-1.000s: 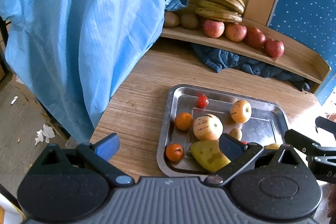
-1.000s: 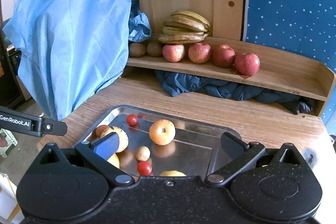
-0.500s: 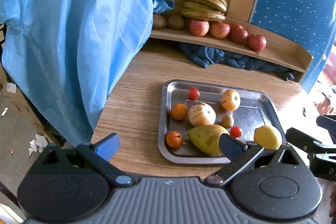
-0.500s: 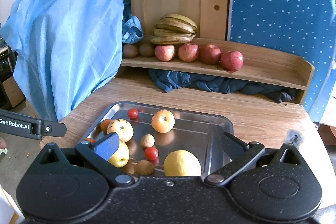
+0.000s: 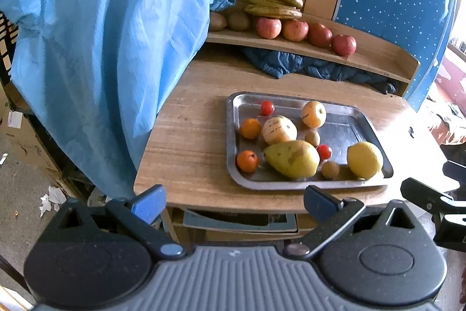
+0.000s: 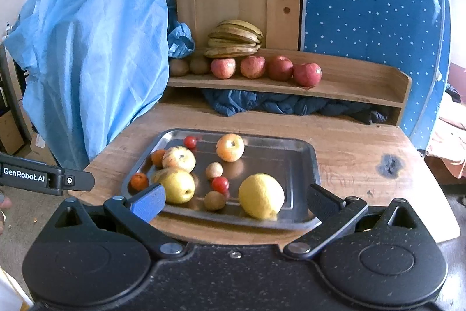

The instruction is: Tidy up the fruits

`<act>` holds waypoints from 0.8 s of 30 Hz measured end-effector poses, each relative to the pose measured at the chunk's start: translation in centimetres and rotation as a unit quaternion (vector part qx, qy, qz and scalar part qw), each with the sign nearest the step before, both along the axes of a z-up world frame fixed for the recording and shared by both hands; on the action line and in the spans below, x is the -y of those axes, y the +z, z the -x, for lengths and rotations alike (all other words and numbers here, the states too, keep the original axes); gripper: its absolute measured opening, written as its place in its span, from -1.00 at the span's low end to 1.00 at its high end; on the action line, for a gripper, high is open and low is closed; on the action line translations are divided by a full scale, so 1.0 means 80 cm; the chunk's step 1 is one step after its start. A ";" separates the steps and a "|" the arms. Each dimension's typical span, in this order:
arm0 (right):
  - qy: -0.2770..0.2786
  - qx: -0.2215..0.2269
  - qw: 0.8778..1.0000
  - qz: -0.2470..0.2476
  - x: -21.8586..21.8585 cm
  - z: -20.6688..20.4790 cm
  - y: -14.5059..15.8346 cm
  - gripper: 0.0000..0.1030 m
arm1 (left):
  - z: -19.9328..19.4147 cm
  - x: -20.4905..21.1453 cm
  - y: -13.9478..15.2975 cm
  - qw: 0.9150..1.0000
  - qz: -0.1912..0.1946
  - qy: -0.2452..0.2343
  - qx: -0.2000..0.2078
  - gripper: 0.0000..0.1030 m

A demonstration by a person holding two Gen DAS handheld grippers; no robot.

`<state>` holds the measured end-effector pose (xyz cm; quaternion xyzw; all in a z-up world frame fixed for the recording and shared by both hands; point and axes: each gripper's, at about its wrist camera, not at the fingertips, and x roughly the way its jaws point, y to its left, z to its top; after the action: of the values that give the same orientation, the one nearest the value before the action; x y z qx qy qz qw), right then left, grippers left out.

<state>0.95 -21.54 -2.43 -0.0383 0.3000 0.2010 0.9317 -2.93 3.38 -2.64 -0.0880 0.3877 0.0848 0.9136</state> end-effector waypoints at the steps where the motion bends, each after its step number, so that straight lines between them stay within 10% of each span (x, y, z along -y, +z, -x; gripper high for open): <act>1: 0.000 0.000 1.000 0.000 0.000 0.004 -0.001 0.99 | 0.003 -0.001 0.000 1.000 0.000 0.000 0.000 0.99; 24: -0.006 -0.016 1.000 -0.004 0.002 0.036 -0.010 0.99 | 0.027 0.009 -0.007 1.000 0.001 -0.019 -0.010 0.99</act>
<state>-1.91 -21.69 -3.27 -0.0299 0.3146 0.1972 0.9280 -5.08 2.66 -3.23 -0.0808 0.3985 0.0683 0.9111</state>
